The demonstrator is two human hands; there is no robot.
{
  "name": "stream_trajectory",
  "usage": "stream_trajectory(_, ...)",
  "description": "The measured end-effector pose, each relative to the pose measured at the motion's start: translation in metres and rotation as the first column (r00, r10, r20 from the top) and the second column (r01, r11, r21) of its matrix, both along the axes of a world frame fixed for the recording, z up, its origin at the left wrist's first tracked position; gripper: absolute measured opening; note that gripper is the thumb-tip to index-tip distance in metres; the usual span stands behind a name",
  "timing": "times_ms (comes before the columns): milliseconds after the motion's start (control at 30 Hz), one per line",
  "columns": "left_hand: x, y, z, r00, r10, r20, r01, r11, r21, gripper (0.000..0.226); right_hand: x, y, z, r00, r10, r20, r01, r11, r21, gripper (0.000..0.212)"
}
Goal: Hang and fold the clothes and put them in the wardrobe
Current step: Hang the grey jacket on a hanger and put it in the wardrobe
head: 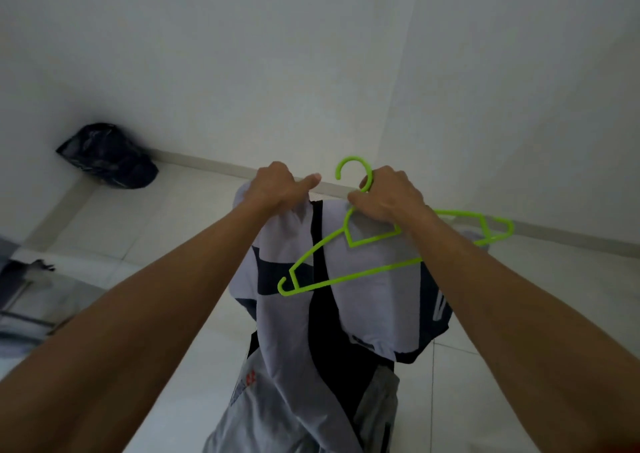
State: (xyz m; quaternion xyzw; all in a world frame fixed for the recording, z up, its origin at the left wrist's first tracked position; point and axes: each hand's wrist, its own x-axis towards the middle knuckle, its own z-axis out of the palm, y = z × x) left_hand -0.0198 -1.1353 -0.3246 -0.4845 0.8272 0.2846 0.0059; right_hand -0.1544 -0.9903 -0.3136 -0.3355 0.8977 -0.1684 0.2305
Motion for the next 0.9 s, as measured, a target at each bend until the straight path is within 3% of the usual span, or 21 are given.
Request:
stream_trajectory(167, -0.02, -0.004, -0.006, 0.987, -0.004, 0.16, 0.013, 0.999, -0.052, 0.043, -0.01, -0.027, -0.023, 0.999, 0.035, -0.01, -0.034, 0.995, 0.095, 0.053)
stream_trajectory(267, -0.022, -0.004, -0.002, 0.988, 0.052, 0.144, -0.047, 0.998, -0.036, 0.041, -0.013, -0.028, -0.024, 0.999, -0.019, 0.047, 0.017, 0.999, 0.039, 0.047)
stream_trajectory(433, -0.011, -0.005, 0.026, 0.99, 0.126, 0.069, -0.133, 0.986, 0.105, 0.014, -0.012, -0.014, -0.008, 0.996, -0.047, 0.07, 0.053, 0.995, -0.09, 0.025)
stream_trajectory(500, 0.001, 0.001, 0.05, 0.985, 0.156, 0.072, -0.165, 0.976, 0.141, 0.022, -0.008, -0.006, 0.005, 0.997, -0.054, 0.05, 0.06, 0.991, -0.121, 0.025)
stream_trajectory(567, 0.013, 0.0, 0.057, 0.965, 0.257, -0.056, -0.241, 0.949, 0.204, 0.011, -0.005, 0.005, 0.02, 0.996, -0.053, 0.078, 0.063, 0.988, -0.14, 0.028)
stream_trajectory(600, 0.02, 0.002, 0.061, 0.912, 0.366, -0.187, -0.295, 0.899, 0.322, 0.012, -0.004, 0.011, 0.029, 0.994, -0.04, 0.099, 0.054, 0.988, -0.147, 0.028)
stream_trajectory(667, 0.036, 0.01, 0.07, 0.851, 0.415, -0.322, -0.29, 0.882, 0.371, 0.026, 0.003, 0.03, 0.052, 0.992, -0.007, 0.13, 0.027, 0.988, -0.151, 0.012)
stream_trajectory(700, 0.044, 0.013, 0.077, 0.838, 0.413, -0.357, -0.262, 0.878, 0.401, 0.041, 0.006, 0.04, 0.063, 0.99, 0.011, 0.141, 0.01, 0.989, -0.149, 0.007)
stream_trajectory(767, 0.063, 0.022, 0.092, 0.892, 0.255, -0.373, -0.109, 0.923, 0.37, 0.061, 0.016, 0.061, 0.085, 0.99, 0.04, 0.136, -0.02, 0.989, -0.144, 0.012)
stream_trajectory(833, 0.081, 0.03, 0.11, 0.932, 0.073, -0.355, 0.026, 0.963, 0.267, 0.053, 0.029, 0.082, 0.106, 0.993, 0.053, 0.11, -0.038, 0.99, -0.138, 0.014)
stream_trajectory(900, 0.099, 0.039, 0.131, 0.916, -0.011, -0.4, 0.096, 0.977, 0.192, 0.045, 0.05, 0.104, 0.131, 0.993, 0.068, 0.1, -0.053, 0.988, -0.144, 0.015)
